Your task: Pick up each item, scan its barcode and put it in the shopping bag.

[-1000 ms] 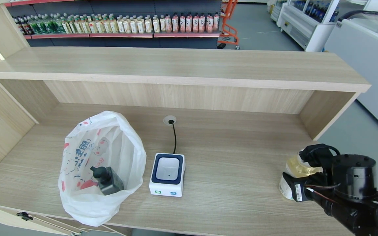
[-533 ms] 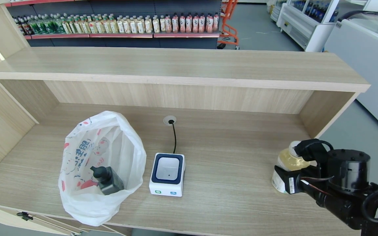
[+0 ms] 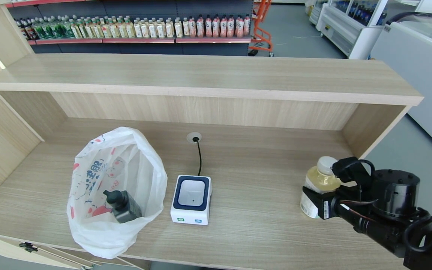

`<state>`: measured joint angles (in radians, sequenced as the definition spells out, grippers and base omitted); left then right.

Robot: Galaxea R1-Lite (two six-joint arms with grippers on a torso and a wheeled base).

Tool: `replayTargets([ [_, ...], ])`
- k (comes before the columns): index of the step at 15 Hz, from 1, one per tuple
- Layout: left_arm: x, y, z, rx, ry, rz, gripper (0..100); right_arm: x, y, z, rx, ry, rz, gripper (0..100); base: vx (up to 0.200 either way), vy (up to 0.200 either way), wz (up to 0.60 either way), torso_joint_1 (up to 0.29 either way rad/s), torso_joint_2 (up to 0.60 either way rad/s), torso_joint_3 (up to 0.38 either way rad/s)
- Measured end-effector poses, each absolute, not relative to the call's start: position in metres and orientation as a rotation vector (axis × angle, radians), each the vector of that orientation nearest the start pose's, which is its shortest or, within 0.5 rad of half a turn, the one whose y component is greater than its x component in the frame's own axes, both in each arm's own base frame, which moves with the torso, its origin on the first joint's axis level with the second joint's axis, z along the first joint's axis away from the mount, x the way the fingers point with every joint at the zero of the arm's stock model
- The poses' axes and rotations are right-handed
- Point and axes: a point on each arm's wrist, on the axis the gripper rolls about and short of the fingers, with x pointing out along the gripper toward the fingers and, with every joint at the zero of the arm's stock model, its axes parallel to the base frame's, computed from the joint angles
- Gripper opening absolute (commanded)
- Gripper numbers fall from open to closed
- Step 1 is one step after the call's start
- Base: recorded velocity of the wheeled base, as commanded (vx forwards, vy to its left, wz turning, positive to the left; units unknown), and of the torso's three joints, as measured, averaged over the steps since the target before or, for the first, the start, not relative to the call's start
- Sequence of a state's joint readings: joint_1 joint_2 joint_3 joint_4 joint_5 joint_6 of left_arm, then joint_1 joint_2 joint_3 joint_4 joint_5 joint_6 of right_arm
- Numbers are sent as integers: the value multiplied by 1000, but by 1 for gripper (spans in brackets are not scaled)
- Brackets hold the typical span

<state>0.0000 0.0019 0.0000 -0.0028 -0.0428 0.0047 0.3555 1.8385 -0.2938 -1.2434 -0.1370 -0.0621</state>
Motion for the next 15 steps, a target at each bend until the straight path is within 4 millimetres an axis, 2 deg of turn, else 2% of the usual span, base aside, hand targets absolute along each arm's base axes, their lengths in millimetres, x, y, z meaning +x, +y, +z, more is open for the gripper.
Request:
replayTargets([
  [3,-23,-1,76,5,-1,-43,100,240,88,91,-109,261,324,0,0,0,0,0,0,0],
  [9,-23,-1,76,5,-1,-43,100,215,96,128,58,147,832,0,0,0,0,0,0,0],
  [15,-23,-1,76,4,-1,-43,100,200,115,135,163,196,1013,0,0,0,0,0,0,0],
])
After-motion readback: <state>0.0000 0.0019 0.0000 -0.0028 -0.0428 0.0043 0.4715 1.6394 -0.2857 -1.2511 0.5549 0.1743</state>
